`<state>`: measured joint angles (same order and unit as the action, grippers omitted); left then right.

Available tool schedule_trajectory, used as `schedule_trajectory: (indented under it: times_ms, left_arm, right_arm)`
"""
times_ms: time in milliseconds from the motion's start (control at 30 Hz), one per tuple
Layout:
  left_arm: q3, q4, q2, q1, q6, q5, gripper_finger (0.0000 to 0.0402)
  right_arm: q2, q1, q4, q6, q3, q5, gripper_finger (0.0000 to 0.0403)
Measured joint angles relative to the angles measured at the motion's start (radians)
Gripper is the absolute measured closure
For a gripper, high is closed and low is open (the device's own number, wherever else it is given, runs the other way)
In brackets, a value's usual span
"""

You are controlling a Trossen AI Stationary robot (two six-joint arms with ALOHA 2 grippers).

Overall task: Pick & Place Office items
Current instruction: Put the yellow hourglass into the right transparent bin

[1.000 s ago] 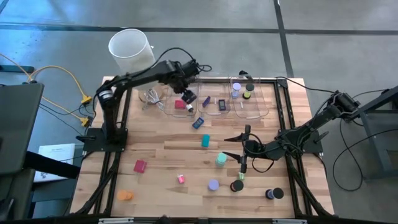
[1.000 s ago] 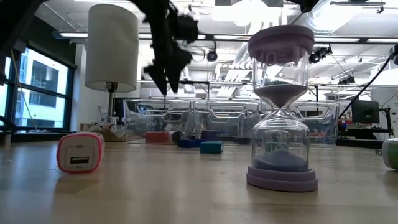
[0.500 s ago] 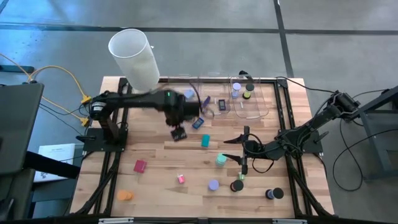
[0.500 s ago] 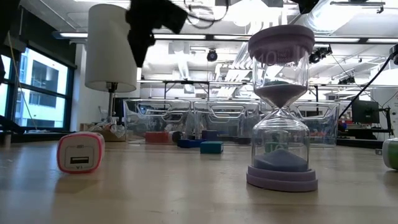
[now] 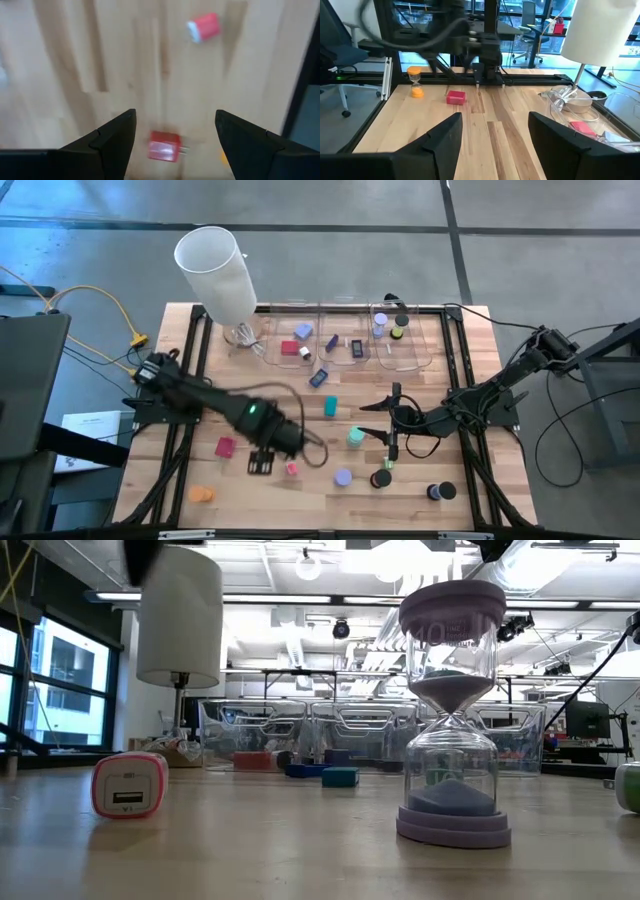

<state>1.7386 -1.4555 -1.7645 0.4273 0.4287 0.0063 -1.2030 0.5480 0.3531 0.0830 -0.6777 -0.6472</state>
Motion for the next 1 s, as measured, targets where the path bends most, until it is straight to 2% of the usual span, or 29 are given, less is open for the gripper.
schedule_trajectory:
  times_ms: [467, 767, 1000]
  left_arm:
    - [0.0, -0.089, 0.0, 0.307, 0.822, 0.0, 0.0137]
    - [0.0, -0.089, 0.0, 0.481, 1.005, -0.002, 0.0137]
    - [0.0, -0.09, 0.0, 0.548, 1.222, -0.003, 0.0137]
  right_arm:
    - [0.0, -0.001, 0.026, -0.006, 0.0, 0.0, 0.0185]
    - [0.0, -0.001, 0.074, -0.085, 0.0, 0.0, 0.0185]
    - [0.0, -0.001, 0.136, -0.188, 0.0, 0.0, 0.0185]
